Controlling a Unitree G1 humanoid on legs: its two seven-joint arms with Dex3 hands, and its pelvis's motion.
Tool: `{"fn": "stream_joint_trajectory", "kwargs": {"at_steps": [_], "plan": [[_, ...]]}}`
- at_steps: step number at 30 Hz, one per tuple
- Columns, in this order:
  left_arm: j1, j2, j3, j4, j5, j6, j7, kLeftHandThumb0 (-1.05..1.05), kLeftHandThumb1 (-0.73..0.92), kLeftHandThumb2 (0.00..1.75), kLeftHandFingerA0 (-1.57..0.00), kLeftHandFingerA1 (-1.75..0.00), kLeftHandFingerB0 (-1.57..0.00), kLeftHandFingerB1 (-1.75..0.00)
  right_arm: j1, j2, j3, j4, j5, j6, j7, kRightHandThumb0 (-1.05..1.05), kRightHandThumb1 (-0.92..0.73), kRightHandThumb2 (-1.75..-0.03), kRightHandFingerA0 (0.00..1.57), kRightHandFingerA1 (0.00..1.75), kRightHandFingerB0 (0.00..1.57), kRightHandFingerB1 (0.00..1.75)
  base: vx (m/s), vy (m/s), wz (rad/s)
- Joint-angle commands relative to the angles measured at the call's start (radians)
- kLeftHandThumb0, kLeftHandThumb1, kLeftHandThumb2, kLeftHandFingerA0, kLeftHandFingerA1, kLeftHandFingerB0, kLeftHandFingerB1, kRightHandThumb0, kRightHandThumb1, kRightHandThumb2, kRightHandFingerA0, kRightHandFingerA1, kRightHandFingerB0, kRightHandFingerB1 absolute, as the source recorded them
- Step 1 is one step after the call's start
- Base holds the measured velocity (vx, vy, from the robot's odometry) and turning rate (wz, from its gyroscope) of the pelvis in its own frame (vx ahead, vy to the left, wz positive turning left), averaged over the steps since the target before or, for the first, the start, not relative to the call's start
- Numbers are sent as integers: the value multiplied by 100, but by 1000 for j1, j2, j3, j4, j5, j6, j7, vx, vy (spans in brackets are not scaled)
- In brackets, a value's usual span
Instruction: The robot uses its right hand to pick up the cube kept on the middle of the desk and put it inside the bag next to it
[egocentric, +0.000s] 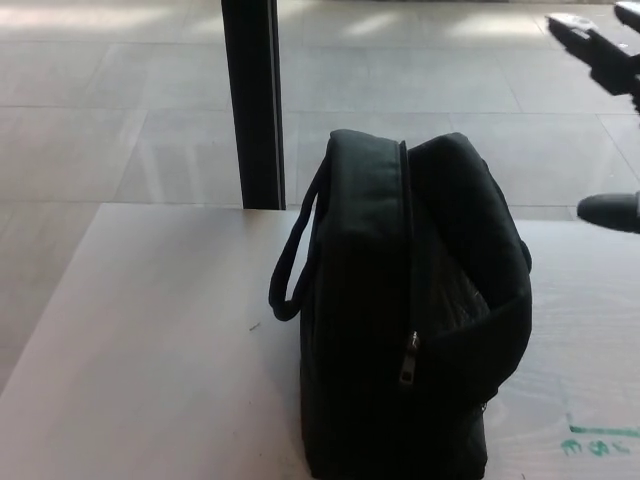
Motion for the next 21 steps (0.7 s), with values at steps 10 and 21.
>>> {"fn": "stream_joint_trajectory", "kwargs": {"at_steps": [10,21], "plan": [[14,22,2,50,12,-50,9,-70,55,90,-30,-54,-27,-49,498,23,-549,312,197,-51,-146,-58,-43,-82,0,31,2,32,0,0,0],[11,29,-2,75,15,-75,6,-72,54,90,-31,-54,-28,-48,725,157,-705,529,291,-136,-294,-52,-62,-60,5,36,12,27,0,0,0]]}}
